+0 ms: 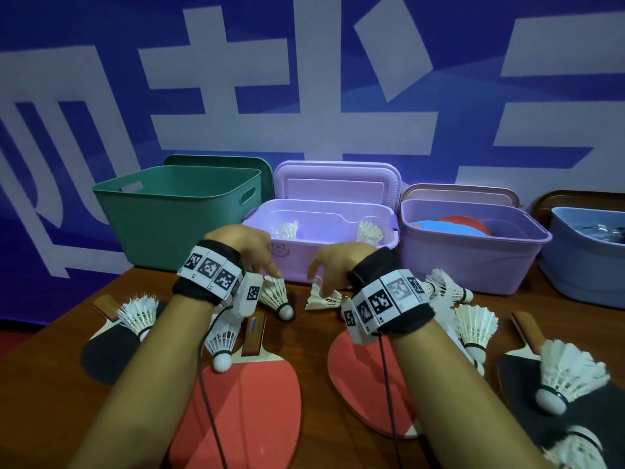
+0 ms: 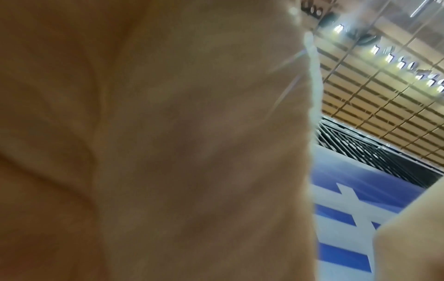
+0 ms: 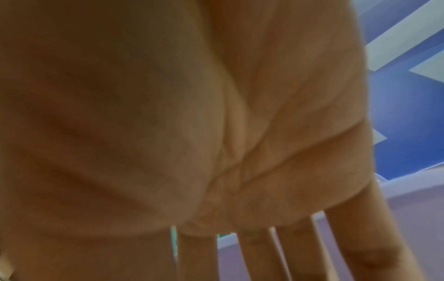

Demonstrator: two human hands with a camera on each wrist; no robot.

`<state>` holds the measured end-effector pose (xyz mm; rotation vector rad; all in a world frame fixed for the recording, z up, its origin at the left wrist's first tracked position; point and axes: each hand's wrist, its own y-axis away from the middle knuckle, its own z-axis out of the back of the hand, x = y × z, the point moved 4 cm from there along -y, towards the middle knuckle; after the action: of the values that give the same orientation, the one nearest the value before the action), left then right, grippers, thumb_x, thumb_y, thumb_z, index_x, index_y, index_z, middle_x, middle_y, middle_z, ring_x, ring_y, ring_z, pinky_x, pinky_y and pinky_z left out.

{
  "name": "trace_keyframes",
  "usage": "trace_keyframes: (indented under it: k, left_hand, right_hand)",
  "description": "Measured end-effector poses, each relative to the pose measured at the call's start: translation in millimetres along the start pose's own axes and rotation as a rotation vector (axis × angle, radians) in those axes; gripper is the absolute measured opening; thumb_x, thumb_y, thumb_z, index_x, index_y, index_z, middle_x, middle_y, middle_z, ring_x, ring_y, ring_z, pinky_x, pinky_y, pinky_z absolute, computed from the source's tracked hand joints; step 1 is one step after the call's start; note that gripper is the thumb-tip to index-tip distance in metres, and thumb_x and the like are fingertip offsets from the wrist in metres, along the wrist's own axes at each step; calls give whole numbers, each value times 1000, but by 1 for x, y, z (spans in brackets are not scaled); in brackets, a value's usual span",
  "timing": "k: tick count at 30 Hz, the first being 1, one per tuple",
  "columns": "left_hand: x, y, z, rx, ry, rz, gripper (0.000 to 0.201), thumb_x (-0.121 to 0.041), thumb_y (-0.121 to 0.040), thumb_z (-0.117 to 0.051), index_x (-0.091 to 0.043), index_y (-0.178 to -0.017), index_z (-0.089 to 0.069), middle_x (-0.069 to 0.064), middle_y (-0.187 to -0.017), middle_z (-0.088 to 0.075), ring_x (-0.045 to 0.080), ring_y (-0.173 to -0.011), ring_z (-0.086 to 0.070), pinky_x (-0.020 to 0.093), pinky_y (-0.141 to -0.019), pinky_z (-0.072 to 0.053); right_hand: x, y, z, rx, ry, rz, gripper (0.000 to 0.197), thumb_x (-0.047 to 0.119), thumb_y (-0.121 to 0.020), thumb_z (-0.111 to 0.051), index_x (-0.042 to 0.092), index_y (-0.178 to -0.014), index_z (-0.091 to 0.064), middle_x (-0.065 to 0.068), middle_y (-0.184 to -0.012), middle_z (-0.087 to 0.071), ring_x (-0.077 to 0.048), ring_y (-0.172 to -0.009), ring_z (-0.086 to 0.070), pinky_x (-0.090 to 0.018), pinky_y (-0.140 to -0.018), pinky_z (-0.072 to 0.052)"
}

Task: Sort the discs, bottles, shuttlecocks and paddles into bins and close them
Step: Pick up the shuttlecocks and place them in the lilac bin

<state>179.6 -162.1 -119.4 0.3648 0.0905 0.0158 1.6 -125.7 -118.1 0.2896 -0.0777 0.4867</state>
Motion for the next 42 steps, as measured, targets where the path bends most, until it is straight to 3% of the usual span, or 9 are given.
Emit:
trace_keyframes:
  k: [1, 3, 6, 11, 17, 24, 30, 39, 42]
  left_hand:
    - [1, -2, -4, 12, -16, 15, 48, -55, -76, -81, -11, -93, -76, 2, -90, -76, 21, -72, -62, 30, -70, -50]
    - [1, -5, -11, 38, -40, 47, 44, -51, -72, -84, -12, -88, -75, 7, -86, -74, 22, -73, -61, 31, -72, -51]
    - [-3, -5, -16, 64, -60, 54, 39, -45, -71, -87, -11, -82, -72, 15, -92, -70, 20, -70, -52, 32, -70, -46]
    - [-10, -3, -16, 58, -99, 7, 45, -37, -76, -86, 0, -98, -73, -2, -63, -58, 20, -67, -53, 31, -69, -46]
    - [-8, -4, -13, 40, -27, -74, 26, -34, -81, -83, -17, -81, -62, -2, -73, -63, 19, -69, -53, 32, -67, -46]
    - [-12, 8, 6, -59, -10, -197, 22, -35, -88, -76, -18, -87, -61, -2, -81, -65, 20, -74, -55, 36, -75, -46]
    - [-21, 20, 19, -172, 155, -305, 18, -32, -89, -76, -22, -95, -63, -7, -81, -77, 16, -78, -69, 42, -91, -51]
    - [-26, 43, 43, -407, 291, -463, 9, -27, -92, -73, -19, -92, -69, -6, -76, -76, 11, -69, -68, 36, -72, -53]
    - [-23, 43, 51, -535, 407, -480, 10, -23, -90, -75, -17, -93, -67, -2, -79, -76, 19, -78, -73, 40, -78, -56]
  right_hand:
    - [0, -2, -3, 42, -16, 9, 50, 6, -85, -73, -4, -131, -58, -22, -139, -55, -34, -106, -63, -6, -34, -29]
    - [1, -6, -6, 81, -57, 22, 48, 3, -84, -72, -9, -128, -57, -28, -127, -60, -16, -64, -68, -8, -33, -31]
    - [1, -9, -11, 54, -97, 16, 39, 5, -83, -75, -1, -120, -66, -6, -76, -66, 1, -35, -49, -11, -36, -39]
    - [5, -13, -17, 10, -70, -2, 35, 5, -79, -78, 4, -112, -67, 1, -71, -61, -10, -52, -55, -22, -48, -47]
    - [3, -13, -17, -66, -47, -7, 35, 4, -81, -76, 6, -113, -62, -9, -101, -63, -24, -81, -61, -32, -68, -53]
    - [-3, -13, -10, -153, -34, 10, 25, 17, -81, -81, 11, -98, -64, -2, -87, -60, -19, -72, -57, -22, -49, -39]
    - [-7, -6, -1, -205, -72, 17, 26, 37, -84, -78, 13, -93, -73, 2, -66, -64, -19, -68, -64, -24, -58, -47]
    - [-19, 10, 30, -329, -88, 32, 42, 54, -87, -64, 14, -94, -70, -4, -94, -71, -24, -88, -66, -32, -67, -47]
    - [-27, 15, 42, -438, -135, 58, 45, 54, -88, -62, 10, -89, -68, -6, -92, -68, -25, -87, -62, -32, -67, -45]
